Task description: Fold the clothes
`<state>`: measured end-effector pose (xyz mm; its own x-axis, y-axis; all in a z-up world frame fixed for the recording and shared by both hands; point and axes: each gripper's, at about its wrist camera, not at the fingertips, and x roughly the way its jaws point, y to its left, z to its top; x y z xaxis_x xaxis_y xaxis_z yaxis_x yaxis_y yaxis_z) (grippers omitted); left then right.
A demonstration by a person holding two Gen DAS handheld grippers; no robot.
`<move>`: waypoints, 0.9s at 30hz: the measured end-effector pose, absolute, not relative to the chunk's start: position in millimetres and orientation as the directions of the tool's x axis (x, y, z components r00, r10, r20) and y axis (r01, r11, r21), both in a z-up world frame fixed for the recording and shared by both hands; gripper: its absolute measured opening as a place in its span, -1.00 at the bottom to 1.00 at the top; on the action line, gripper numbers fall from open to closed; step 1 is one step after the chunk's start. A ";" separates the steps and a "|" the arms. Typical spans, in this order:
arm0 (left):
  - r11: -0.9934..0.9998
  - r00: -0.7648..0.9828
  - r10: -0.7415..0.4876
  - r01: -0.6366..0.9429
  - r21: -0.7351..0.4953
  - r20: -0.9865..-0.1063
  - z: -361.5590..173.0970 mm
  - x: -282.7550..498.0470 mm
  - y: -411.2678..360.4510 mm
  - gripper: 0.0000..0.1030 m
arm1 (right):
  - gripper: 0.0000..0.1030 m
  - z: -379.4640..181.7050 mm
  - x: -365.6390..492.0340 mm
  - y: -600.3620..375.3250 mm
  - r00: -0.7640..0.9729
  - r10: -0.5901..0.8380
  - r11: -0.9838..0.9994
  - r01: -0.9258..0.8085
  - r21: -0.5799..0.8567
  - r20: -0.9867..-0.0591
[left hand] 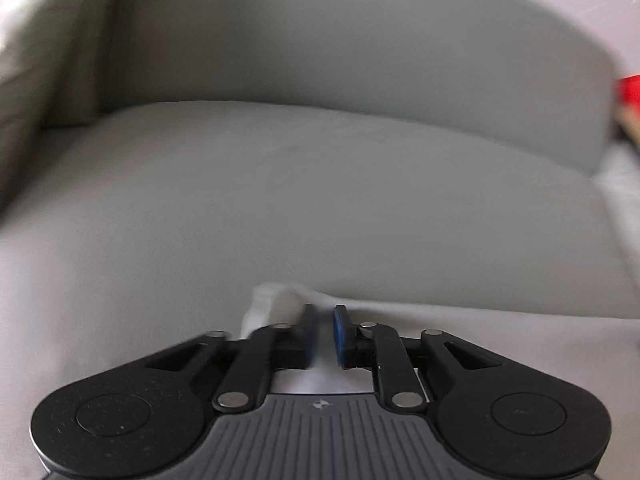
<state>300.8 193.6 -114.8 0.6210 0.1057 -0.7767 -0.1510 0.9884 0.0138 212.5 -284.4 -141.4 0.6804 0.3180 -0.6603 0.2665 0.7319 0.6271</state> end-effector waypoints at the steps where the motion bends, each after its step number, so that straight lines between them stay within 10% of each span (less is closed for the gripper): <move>1: 0.979 0.607 0.164 -0.195 0.055 -0.778 -116.4 301.8 199.0 -0.74 | -0.95 -142.1 212.5 -288.4 0.688 0.273 0.737 0.300 0.606 -0.673; 7: 0.868 0.489 0.459 -0.425 0.256 -0.742 -122.1 303.2 232.2 -0.78 | -1.00 -136.1 199.4 -305.5 0.686 0.044 0.767 0.442 0.464 -0.726; 12: 0.927 0.599 0.312 -0.360 0.100 -0.738 -95.1 276.6 231.1 -0.79 | -0.81 -106.3 167.0 -286.3 0.767 -0.020 0.803 0.394 0.448 -0.641; 17: 0.996 0.606 -0.017 -0.057 -0.065 -0.796 -97.2 265.1 202.4 -0.65 | -0.69 -114.5 153.4 -280.0 0.711 0.283 0.753 0.251 0.608 -0.644; 23: 0.929 0.490 0.369 -0.207 0.306 -0.790 -114.8 255.3 196.2 -0.64 | -1.00 -118.5 135.2 -283.7 0.584 0.000 0.832 0.451 0.324 -0.812; 27: 0.903 0.513 0.398 -0.365 0.226 -0.761 -95.1 233.8 232.8 -0.68 | -0.90 -100.6 110.8 -285.3 0.655 0.009 0.838 0.407 0.363 -0.755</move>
